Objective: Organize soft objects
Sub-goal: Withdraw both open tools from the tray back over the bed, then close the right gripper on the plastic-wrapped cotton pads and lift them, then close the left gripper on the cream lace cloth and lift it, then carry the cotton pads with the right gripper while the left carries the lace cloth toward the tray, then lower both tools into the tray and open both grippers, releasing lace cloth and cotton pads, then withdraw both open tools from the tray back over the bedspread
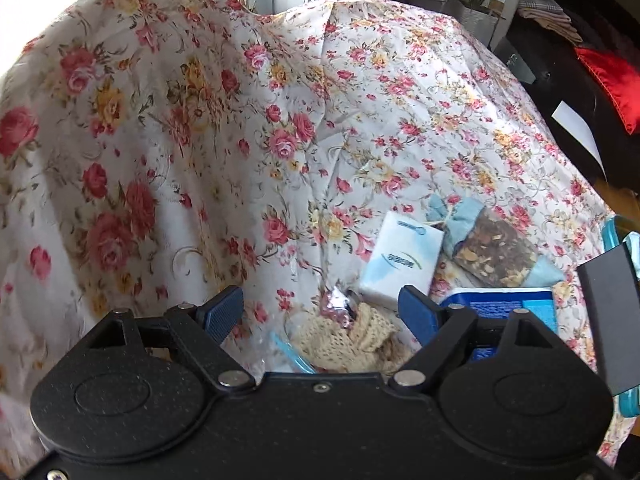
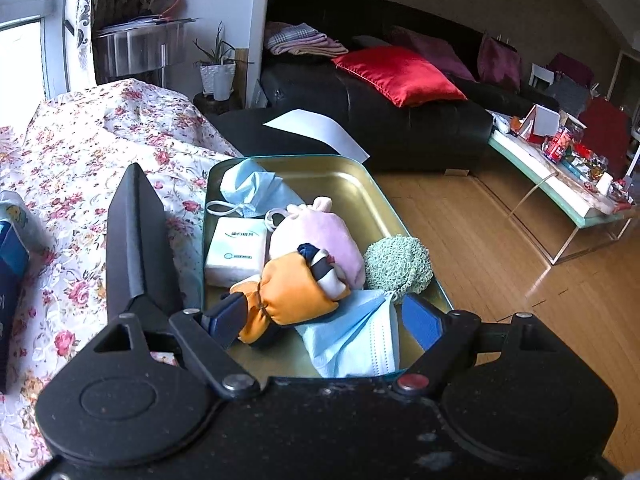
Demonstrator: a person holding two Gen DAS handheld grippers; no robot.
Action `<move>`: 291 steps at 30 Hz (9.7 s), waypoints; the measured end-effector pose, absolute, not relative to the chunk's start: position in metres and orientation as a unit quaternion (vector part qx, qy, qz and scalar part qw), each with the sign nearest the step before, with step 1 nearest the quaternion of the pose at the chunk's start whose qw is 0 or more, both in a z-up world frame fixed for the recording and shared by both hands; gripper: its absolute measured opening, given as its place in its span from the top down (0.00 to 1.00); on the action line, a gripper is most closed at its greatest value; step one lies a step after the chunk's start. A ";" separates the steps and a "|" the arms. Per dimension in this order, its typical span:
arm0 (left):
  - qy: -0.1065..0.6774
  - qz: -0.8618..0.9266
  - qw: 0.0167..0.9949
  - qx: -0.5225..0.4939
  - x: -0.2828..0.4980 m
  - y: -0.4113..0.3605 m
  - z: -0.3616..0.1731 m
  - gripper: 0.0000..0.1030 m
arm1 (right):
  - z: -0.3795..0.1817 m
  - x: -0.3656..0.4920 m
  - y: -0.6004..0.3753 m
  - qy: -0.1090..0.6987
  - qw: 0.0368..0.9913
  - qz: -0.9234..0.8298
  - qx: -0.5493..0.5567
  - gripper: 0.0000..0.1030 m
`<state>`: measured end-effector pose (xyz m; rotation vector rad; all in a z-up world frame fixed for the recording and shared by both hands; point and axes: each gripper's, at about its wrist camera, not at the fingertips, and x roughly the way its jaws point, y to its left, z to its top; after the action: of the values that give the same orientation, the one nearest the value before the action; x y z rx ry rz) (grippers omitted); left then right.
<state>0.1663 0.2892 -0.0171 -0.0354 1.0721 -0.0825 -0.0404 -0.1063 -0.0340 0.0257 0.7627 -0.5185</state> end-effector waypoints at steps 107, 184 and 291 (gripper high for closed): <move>0.574 0.003 0.817 -0.056 0.164 0.270 -0.070 0.16 | 0.003 -0.070 0.057 0.375 0.925 0.047 0.043 0.51; 0.513 -0.255 0.819 -0.014 0.086 -0.031 0.049 0.47 | 0.017 -0.026 -0.241 0.241 0.928 -0.182 0.220 0.49; 0.515 -0.030 0.856 -0.037 0.134 0.228 0.015 0.19 | -0.023 -0.049 -0.156 0.307 0.921 -0.221 0.093 0.19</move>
<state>0.1336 0.2285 0.0146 -0.0787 1.0825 -0.0637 -0.0494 -0.1564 -0.0228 0.1916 0.6304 -0.4541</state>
